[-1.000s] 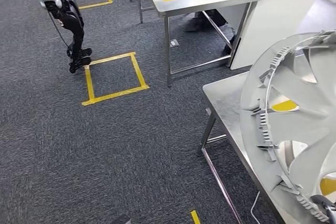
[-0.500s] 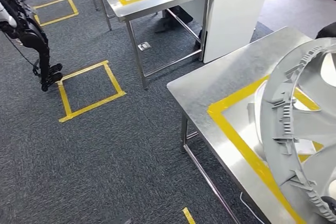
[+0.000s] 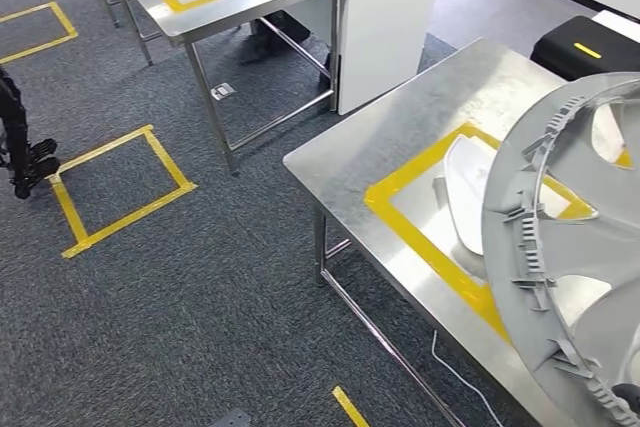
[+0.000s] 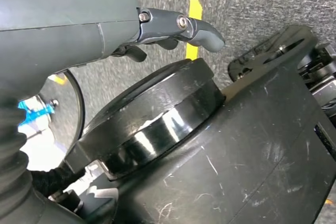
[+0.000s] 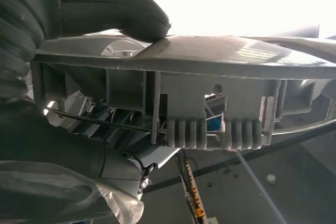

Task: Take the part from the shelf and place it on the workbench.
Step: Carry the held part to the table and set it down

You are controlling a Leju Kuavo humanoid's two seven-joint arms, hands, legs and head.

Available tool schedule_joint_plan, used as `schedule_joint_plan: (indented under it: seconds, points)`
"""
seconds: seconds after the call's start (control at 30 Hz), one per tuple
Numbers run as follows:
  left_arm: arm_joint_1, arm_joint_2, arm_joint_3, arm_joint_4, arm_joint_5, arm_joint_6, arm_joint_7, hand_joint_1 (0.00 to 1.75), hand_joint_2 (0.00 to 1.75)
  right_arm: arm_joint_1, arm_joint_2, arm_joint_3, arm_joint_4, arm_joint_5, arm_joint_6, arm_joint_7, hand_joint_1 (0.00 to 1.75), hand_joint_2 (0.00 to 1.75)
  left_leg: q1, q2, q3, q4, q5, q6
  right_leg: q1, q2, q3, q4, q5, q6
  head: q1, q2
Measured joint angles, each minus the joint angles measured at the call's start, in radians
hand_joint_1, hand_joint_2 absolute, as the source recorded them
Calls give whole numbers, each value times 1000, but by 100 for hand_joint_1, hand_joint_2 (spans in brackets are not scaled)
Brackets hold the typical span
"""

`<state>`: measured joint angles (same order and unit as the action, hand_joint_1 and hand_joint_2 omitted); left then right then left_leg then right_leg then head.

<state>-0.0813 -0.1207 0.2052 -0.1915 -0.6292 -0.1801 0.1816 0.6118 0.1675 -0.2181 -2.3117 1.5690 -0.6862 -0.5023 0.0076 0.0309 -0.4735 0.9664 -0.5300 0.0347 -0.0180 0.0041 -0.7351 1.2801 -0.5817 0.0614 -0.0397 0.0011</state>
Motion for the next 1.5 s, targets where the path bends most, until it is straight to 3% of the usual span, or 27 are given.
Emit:
schedule_joint_plan:
  seconds: [0.03, 0.07, 0.13, 0.2, 0.27, 0.3, 0.37, 0.43, 0.47, 0.5, 0.53, 0.57, 0.63, 0.67, 0.73, 0.77, 0.8, 0.87, 0.93, 0.97, 1.0, 1.03, 1.07, 1.13, 1.2, 1.33, 1.5]
  points:
    - [0, 1, 0, 0, 0, 0, 0, 0, 175, 1, 0, -1, 0, 0, 0, 0, 175, 175, 0, 12, 3, 0, -3, -3, -3, -5, 12, -18, 19, 3, 0, 0]
    - [0, 1, 0, 0, -1, 0, 0, 0, 175, 2, 0, -2, 0, 0, 0, 0, 175, 175, 1, 23, 8, 0, -7, -6, -6, -13, 44, -73, 50, 5, 0, 0]
    - [0, 2, 0, 0, -3, 0, 0, 0, 175, 1, 0, -4, 0, 0, 0, 2, 175, 175, -3, 43, 18, 3, -18, -17, -4, -55, 120, -206, 94, 3, 2, 0]
    - [2, 4, 1, 0, -5, 0, 0, 0, 175, 0, 0, -5, -1, 0, 0, 3, 175, 175, -10, 60, 25, 7, -27, -28, 2, -82, 154, -261, 96, -14, 1, 0]
    - [2, 5, 1, 0, -7, 0, 0, 0, 175, 3, 0, -6, -1, 0, 0, 5, 175, 175, -13, 80, 31, 7, -33, -35, 4, -64, 151, -259, 92, -33, -2, 0]
    - [1, 6, 1, 0, -8, 0, 0, 0, 175, 5, 1, -8, -1, 0, 0, 5, 175, 175, -12, 78, 33, 10, -39, -39, 3, -53, 149, -259, 93, -39, -3, 0]
    - [0, 6, 1, 0, -10, 1, 0, 0, 175, 6, 3, -10, -2, 0, 0, 6, 175, 175, -7, 40, 15, 60, -78, -46, 0, -32, 148, -261, 94, -51, -7, 0]
    - [-2, 6, 3, 0, -9, -1, 0, 0, 175, 6, 5, -11, -2, 0, 0, 6, 175, 175, -6, -8, -44, 191, -142, -49, 0, -11, 148, -261, 94, -59, -11, 0]
    - [-5, 5, 4, 0, -9, -3, 0, 0, 175, 5, 5, -12, -2, 0, 0, 5, 175, 175, -7, -18, -74, 257, -165, -49, 2, 0, 149, -261, 94, -60, -11, 0]
    - [-7, 5, 5, 0, -8, -4, 0, 0, 175, 6, 6, -12, -2, 0, 0, 5, 175, 175, -8, -23, -93, 298, -169, -47, 3, 12, 151, -261, 93, -61, -11, 0]
    - [-8, 5, 6, 0, -8, -5, 0, 0, 175, 6, 6, -13, -2, 0, 0, 5, 175, 175, -10, -26, -96, 301, -152, -43, 5, 25, 153, -261, 93, -62, -11, 0]
    - [-8, 4, 7, 0, -9, -5, 0, 0, 175, 6, 7, -13, -2, 0, 0, 4, 175, 175, -12, -30, -82, 266, -117, -37, 6, 39, 157, -261, 92, -62, -11, 0]
    - [-5, 3, 7, 0, -10, -2, 0, 0, 175, 6, 8, -14, -2, 0, 0, 3, 175, 175, -15, -62, -39, 145, -37, -20, 10, 65, 160, -260, 93, -61, -10, 0]
    - [-3, 3, 7, 0, -10, 0, 0, 0, 175, 6, 8, -14, -2, 0, 0, 3, 175, 175, -15, -80, -23, 97, -14, -14, 11, 77, 158, -259, 95, -58, -9, 0]
    - [-1, 1, 8, 0, -10, 1, 0, 0, 175, 7, 9, -15, -2, 0, 0, 2, 175, 175, -17, -100, -13, 55, -12, -8, 8, 95, 146, -258, 102, -47, -10, 0]
    - [-2, 0, 8, 0, -10, 1, 0, 0, 175, 9, 11, -15, -2, 0, 0, 2, 175, 175, -16, -93, -11, 44, -13, -7, 7, 104, 138, -258, 107, -39, -11, 0]
    - [-3, -3, 8, 0, -11, 1, 0, 0, 175, 12, 12, -15, -2, 0, 0, 3, 175, 175, -14, -84, -10, 34, -13, -5, 7, 103, 129, -257, 109, -33, -11, 0]
    - [-3, -7, 9, 0, -11, 1, 0, 0, 175, 17, 13, -17, -2, 0, 0, 2, 175, 175, -8, -64, -8, 19, -7, 1, 9, 65, 103, -223, 88, -24, -6, 0]
    - [-1, -8, 10, 0, -12, 1, 0, 0, 175, 17, 14, -18, -2, 0, 0, 4, 175, 175, -7, -40, -8, 14, -3, 5, 8, 16, 52, -116, 32, -16, -1, 0]
    - [0, -8, 11, 0, -12, 1, 0, 0, 175, 17, 14, -18, -2, 0, 0, 5, 175, 175, -7, -29, -9, 14, -3, 6, 6, 7, 21, -50, 7, -11, 0, 0]
    - [0, -7, 12, 0, -12, 1, 0, 0, 175, 18, 14, -19, 0, 0, 0, 7, 175, 175, -8, -19, -9, 15, -3, 5, 4, 2, 1, -3, -6, -7, -1, 0]
    - [0, -6, 13, 0, -12, 1, 0, 0, 175, 19, 14, -19, 1, 0, 0, 8, 175, 175, -8, -10, -8, 15, -4, 5, 2, -1, -3, 11, -2, -4, -1, 0]
    - [0, -6, 14, 0, -13, 1, 0, 0, 175, 19, 14, -20, 3, 0, 0, 8, 175, 175, -8, -4, -7, 15, -5, 3, 0, -4, 14, -15, 19, -2, -1, 0]
    - [0, -6, 15, 0, -16, 1, 0, 0, 175, 19, 14, -24, 5, 0, 0, 9, 175, 175, -9, 4, -3, 16, -9, -3, -2, -14, 95, -151, 72, -3, 0, 0]
    - [-1, -5, 16, 0, -18, 1, 0, 0, 175, 19, 16, -28, 6, 0, 0, 9, 175, 175, -14, 5, -2, 21, -15, -11, -2, -22, 156, -253, 92, -12, -1, 0]
    - [0, -2, 18, 0, -20, 1, 0, 0, 175, 19, 22, -35, 7, 0, 0, 12, 175, 175, -20, 5, -2, 22, -15, 3, -1, -23, 167, -271, 91, -21, -3, 0]
    - [0, -2, 19, 0, -20, 1, 0, 0, 175, 19, 24, -37, 8, 0, 0, 17, 175, 175, -18, 5, 1, 12, -10, -5, 2, -23, 166, -270, 88, -30, -2, 0]
